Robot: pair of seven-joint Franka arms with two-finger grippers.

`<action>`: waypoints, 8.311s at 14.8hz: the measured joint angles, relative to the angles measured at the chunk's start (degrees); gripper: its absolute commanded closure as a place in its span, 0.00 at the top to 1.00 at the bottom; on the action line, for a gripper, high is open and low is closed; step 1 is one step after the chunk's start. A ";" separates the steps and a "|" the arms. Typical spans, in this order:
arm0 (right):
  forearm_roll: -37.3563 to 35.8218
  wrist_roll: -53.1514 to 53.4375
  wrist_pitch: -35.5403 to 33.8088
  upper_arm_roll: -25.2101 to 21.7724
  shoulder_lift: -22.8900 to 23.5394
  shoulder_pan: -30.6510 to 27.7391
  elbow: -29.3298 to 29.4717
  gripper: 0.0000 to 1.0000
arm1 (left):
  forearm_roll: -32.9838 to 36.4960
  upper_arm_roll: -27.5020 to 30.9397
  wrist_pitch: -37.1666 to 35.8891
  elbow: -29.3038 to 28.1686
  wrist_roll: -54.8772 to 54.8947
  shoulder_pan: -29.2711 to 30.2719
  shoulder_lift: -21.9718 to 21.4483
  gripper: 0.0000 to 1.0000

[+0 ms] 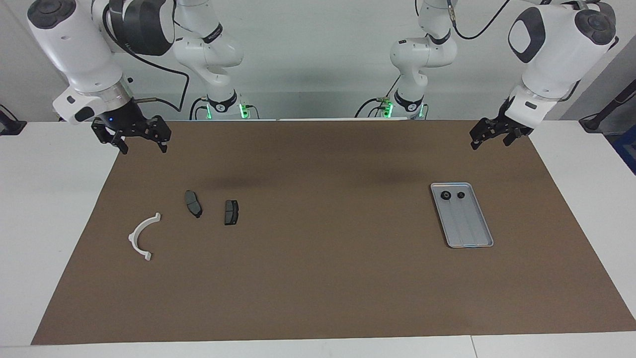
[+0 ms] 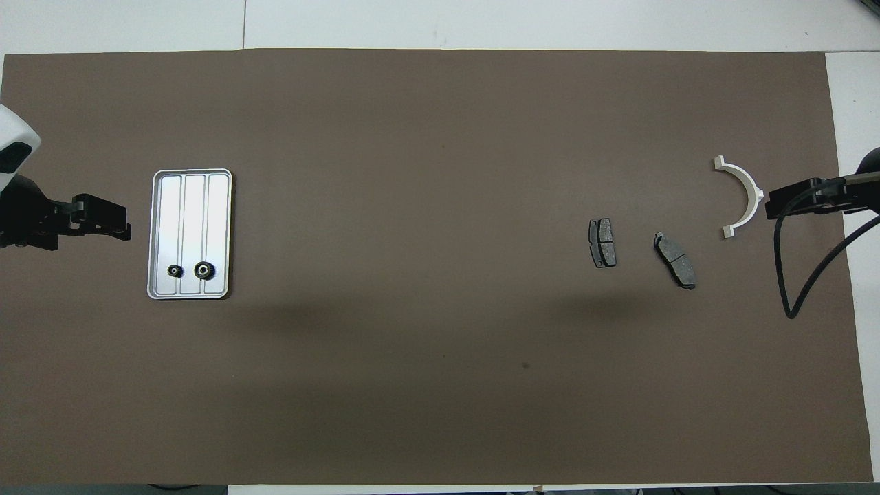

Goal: Place bearing gear from tray to pile

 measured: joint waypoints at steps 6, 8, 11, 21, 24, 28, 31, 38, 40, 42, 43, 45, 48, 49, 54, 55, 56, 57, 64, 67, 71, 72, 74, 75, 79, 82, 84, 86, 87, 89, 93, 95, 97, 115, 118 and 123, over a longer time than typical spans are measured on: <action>0.00 0.00 0.04 -0.13 0.00 -0.83 0.00 1.00 | 0.00 -0.22 12.88 -12.09 -2.18 -0.08 -1.23 0.79; 0.00 0.00 0.39 -0.17 0.00 -1.23 -0.03 1.00 | 0.00 -0.55 17.36 -16.16 -2.69 -0.28 -0.92 0.74; 0.00 0.00 0.68 -0.15 0.00 -1.24 -0.07 1.00 | 0.00 -0.59 24.17 -21.69 -3.04 -0.34 0.06 0.69; 0.00 -0.13 0.70 0.12 0.00 -2.59 -0.09 1.00 | 0.00 -0.47 34.61 -27.68 -5.42 -0.28 5.74 0.61; 0.00 -0.13 0.70 0.12 0.00 -2.59 -0.09 1.00 | 0.00 -0.46 35.77 -27.68 -5.42 -0.28 6.90 0.61; 0.00 -0.13 0.70 0.12 0.00 -2.59 -0.09 1.00 | 0.00 -0.37 36.60 -27.68 -5.42 -0.22 7.99 0.61; 0.00 -0.13 0.73 0.12 0.00 -2.59 -0.09 1.00 | 0.00 -0.37 37.07 -27.69 -5.42 -0.20 8.84 0.61; 0.00 -0.13 0.81 0.12 0.00 -2.59 -0.09 1.00 | 0.00 -0.37 37.38 -27.69 -5.42 -0.20 9.78 0.48; 0.00 -0.13 0.81 0.12 0.00 -2.59 -0.09 1.00 | 0.00 -0.37 37.38 -27.69 -5.36 -0.20 9.78 0.34; 0.00 -0.13 0.81 0.12 0.00 -2.59 -0.09 1.00 | 0.00 -0.37 37.38 -27.69 -5.06 -0.20 9.79 0.25; 0.00 -0.13 0.81 0.12 0.00 -2.59 -0.09 1.00 | 0.01 -0.37 37.38 -27.68 -4.85 -0.20 9.79 0.21; 0.00 -0.13 0.81 0.12 0.00 -2.59 -0.09 1.00 | 0.01 -0.37 37.38 -27.68 -4.66 -0.20 9.78 0.11; 0.00 -0.09 0.83 0.12 0.00 -2.59 -0.09 1.00 | 0.01 -0.39 37.19 -27.23 -4.64 -0.20 9.80 0.10; 0.00 -0.09 0.83 0.12 0.00 -2.59 -0.09 1.00 | 0.01 -0.46 36.48 -26.38 -4.66 -0.27 9.82 0.10; 0.00 -0.09 0.83 0.12 0.00 -2.59 -0.09 1.00 | 0.00 -0.77 29.23 -18.68 -14.63 -6.10 9.83 0.10; -0.05 -0.11 0.83 0.11 0.00 -2.60 -0.09 1.00 | 0.00 -0.89 28.82 -17.68 -18.65 -8.54 9.89 0.10; -0.08 -0.12 0.83 0.08 0.00 -2.61 -0.09 1.00 | -0.01 -0.97 28.48 -16.57 -22.50 -10.98 10.11 0.10; -0.09 -0.12 0.83 0.03 0.00 -2.64 -0.09 1.00 | -0.04 -1.01 28.13 -15.13 -25.99 -13.24 10.52 0.10; -0.09 -0.10 1.77 -0.13 0.00 -2.71 -0.09 1.00 | -0.67 -1.11 22.98 1.50 -48.11 -27.93 19.41 0.10; -0.09 -0.17 1.77 -0.12 0.00 -2.70 -0.09 1.00 | -0.73 -1.05 19.96 10.55 -53.99 -33.35 26.58 0.10; -0.06 -1.05 1.78 -0.06 0.00 -2.69 -0.09 1.00 | -2.25 -1.04 20.95 14.26 -59.58 -37.42 31.62 0.10; -0.05 -1.05 1.78 -0.06 0.00 -2.69 -0.10 1.00 | -3.35 -1.05 22.04 14.48 -60.11 -37.88 31.99 0.10; -0.04 -1.05 1.77 -0.05 0.00 -2.69 -0.16 1.00 | -4.01 -0.93 22.70 14.54 -61.50 -39.14 33.03 0.10; -0.03 -1.05 1.77 -0.02 0.00 -2.66 -0.21 1.00 | -4.02 -0.92 22.92 14.70 -62.47 -40.00 34.01 0.10; -0.02 -1.05 1.64 0.17 0.00 -2.60 -0.34 1.00 | -4.03 -0.77 23.96 15.69 -64.10 -41.38 36.53 0.10; -0.02 -1.05 1.65 0.21 0.00 -2.58 -0.69 1.00 | -4.03 -0.34 24.76 15.70 -64.12 -41.37 36.69 0.10; -0.02 -1.05 1.67 0.24 0.00 -2.58 -0.86 1.00 | -4.03 -0.13 24.97 15.49 -64.13 -41.36 36.79 0.10; -0.02 -1.05 1.68 0.24 0.00 -2.58 -0.96 1.00 | -4.03 -0.11 25.47 14.98 -64.15 -41.36 37.02 0.11; -0.02 -1.05 1.68 0.25 0.00 -2.58 -0.98 1.00 | -4.03 -0.11 25.65 14.76 -64.16 -41.36 37.12 0.11; -0.02 -1.05 1.68 0.25 0.01 -2.58 -1.07 1.00 | -4.03 -0.11 25.90 14.38 -64.17 -41.36 37.25 0.12; -0.01 -0.94 2.10 0.29 0.17 -2.58 -1.39 1.00 | -4.03 -0.12 26.02 14.23 -64.50 -41.37 37.40 0.14; 0.00 -0.92 2.89 0.33 0.48 -2.58 -1.52 1.00 | -4.03 -0.13 26.29 14.08 -64.68 -41.37 37.40 0.26; 0.00 -0.92 3.08 0.34 0.81 -2.58 -1.53 1.00 | -4.03 -0.13 26.47 13.99 -64.87 -41.38 37.41 0.49; 0.09 13.85 8.99 1.32 16.03 9.47 8.53 0.97 | -4.02 4.84 21.80 9.34 -66.32 -37.32 29.77 1.00; 0.03 23.88 12.98 1.56 20.47 17.88 10.24 0.97 | -4.02 5.63 21.94 9.12 -66.33 -36.14 29.76 1.00; -0.05 31.03 15.94 1.46 22.85 24.04 10.23 0.97 | -4.02 7.66 21.65 6.71 -57.45 -32.13 26.41 1.00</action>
